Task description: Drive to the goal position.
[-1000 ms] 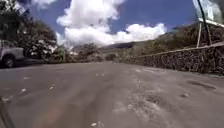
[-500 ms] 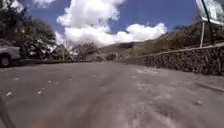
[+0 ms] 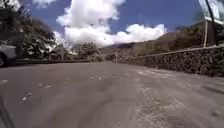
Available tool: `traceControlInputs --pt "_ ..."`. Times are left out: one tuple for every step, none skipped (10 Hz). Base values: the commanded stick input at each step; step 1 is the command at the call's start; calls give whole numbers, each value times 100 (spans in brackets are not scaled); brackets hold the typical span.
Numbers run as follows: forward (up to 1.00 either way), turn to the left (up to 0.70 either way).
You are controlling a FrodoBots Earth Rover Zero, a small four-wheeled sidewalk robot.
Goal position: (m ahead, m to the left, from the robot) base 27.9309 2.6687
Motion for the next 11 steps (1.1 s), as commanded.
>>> traceControlInputs --pt "70 0" --pt "70 0" --pt "70 0" --pt "70 0" --pt "70 0" --pt "70 0" --pt "70 0" --pt "70 0" --pt "70 0" --pt "70 0" --pt "70 0"
